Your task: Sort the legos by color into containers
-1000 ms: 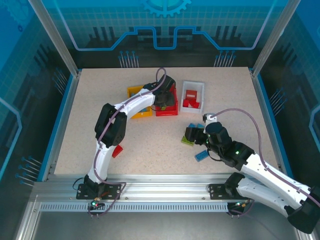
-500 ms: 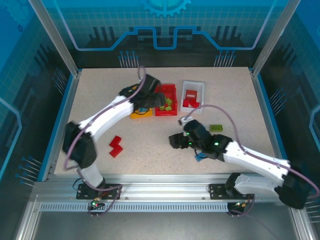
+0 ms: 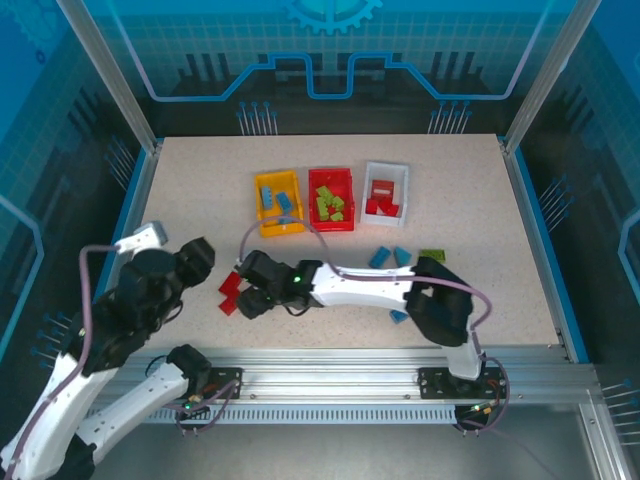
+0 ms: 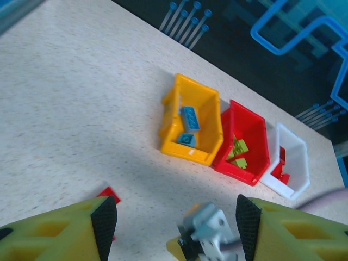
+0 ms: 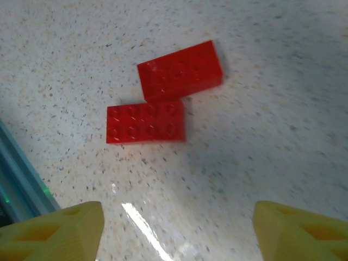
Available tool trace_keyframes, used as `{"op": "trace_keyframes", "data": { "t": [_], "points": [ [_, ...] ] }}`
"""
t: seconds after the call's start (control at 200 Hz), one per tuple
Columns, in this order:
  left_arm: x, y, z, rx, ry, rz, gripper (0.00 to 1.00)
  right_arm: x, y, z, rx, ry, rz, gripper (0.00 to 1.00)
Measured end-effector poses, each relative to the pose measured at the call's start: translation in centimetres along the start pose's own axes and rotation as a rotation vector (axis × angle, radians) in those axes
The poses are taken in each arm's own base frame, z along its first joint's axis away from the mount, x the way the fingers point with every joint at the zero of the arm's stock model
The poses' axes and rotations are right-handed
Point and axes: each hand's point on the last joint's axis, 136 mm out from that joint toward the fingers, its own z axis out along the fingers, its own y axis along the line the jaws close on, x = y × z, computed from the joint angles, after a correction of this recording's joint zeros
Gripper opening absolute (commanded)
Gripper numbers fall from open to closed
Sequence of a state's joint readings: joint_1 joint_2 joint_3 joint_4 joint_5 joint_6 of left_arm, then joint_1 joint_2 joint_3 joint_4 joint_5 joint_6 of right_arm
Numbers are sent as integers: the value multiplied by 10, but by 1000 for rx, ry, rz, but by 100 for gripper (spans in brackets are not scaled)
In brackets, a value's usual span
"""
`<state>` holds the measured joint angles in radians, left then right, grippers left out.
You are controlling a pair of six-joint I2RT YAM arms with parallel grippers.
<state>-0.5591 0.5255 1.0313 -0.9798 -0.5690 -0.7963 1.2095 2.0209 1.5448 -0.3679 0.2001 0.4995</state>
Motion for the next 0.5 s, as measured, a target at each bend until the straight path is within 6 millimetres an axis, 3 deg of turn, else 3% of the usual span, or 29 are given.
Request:
{"op": "trace_keyframes", "data": {
  "t": [0.155,0.165,0.17,0.205,0.495],
  "points": [
    [9,30,-10,-71,8,-11,64,-8,34,30,-13,39,-59,87],
    [10,31,-10,-75,9,-9,64,-8,35,32,-13,42,-60,90],
    [10,31,-10,-76,10,-9,64,-8,36,32,-13,44,-61,97],
    [11,34,-11,-86,13,-6,64,-9,39,38,-10,54,-67,100],
    [14,39,-10,-112,26,3,64,7,28,76,83,161,-115,99]
  ]
}}
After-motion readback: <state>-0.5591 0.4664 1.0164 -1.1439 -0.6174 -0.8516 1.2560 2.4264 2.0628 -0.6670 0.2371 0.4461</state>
